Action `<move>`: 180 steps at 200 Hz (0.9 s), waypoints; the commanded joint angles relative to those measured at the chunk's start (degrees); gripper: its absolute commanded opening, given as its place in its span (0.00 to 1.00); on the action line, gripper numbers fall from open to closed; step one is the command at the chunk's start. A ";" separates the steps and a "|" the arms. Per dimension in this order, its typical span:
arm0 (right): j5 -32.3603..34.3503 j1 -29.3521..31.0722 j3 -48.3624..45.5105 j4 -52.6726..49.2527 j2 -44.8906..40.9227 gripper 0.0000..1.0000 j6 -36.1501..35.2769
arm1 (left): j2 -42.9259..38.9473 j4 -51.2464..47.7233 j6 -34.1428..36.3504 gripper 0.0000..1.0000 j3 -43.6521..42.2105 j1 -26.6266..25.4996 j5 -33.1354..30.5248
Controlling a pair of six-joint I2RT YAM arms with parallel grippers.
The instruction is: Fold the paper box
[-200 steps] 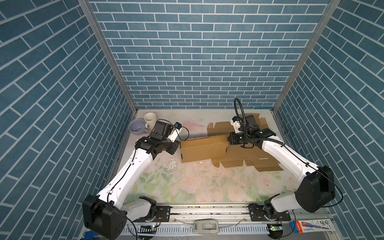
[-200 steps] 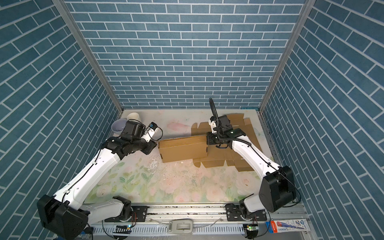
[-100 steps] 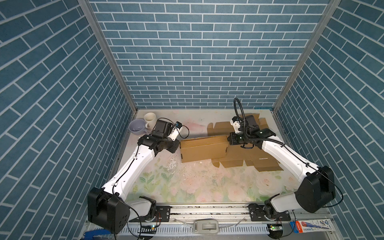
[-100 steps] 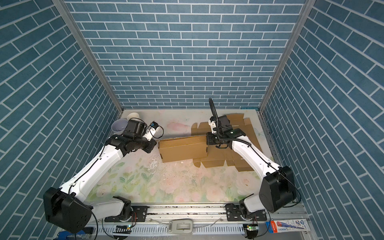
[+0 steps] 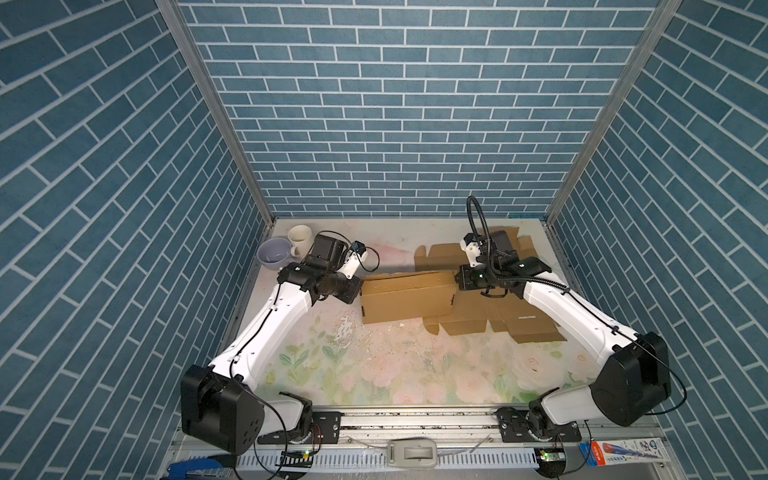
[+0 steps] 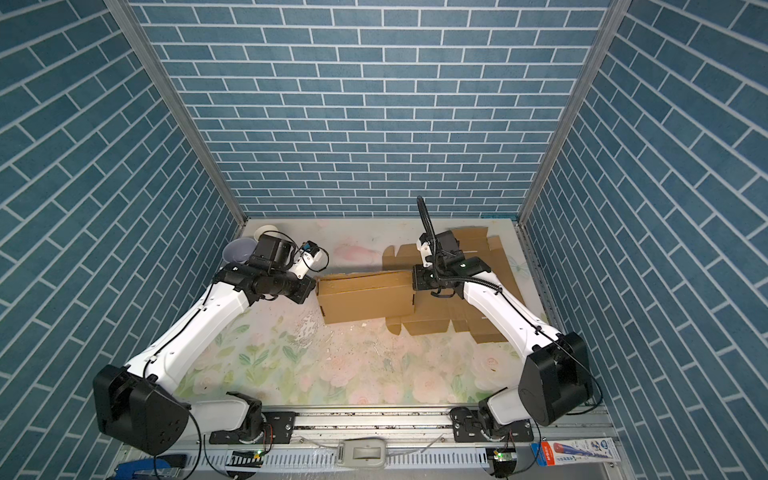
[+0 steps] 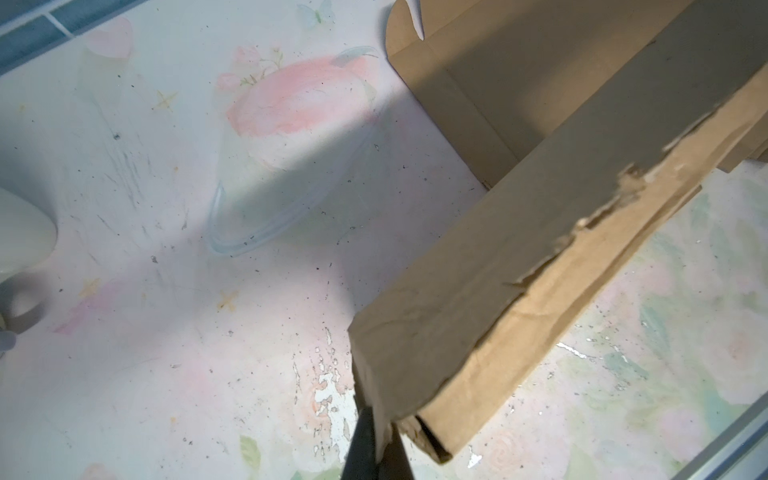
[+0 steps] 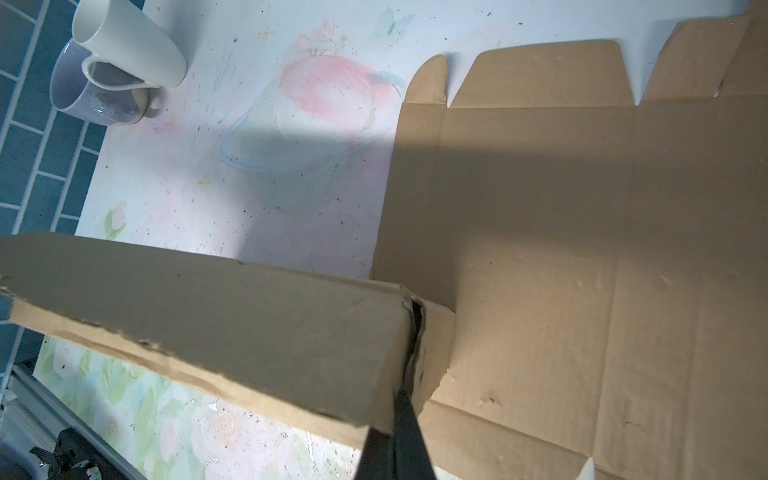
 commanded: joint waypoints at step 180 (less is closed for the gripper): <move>1.26 2.34 -0.83 -5.13 0.69 0.00 2.64 | 3.37 3.49 -16.75 0.00 -0.14 7.05 17.23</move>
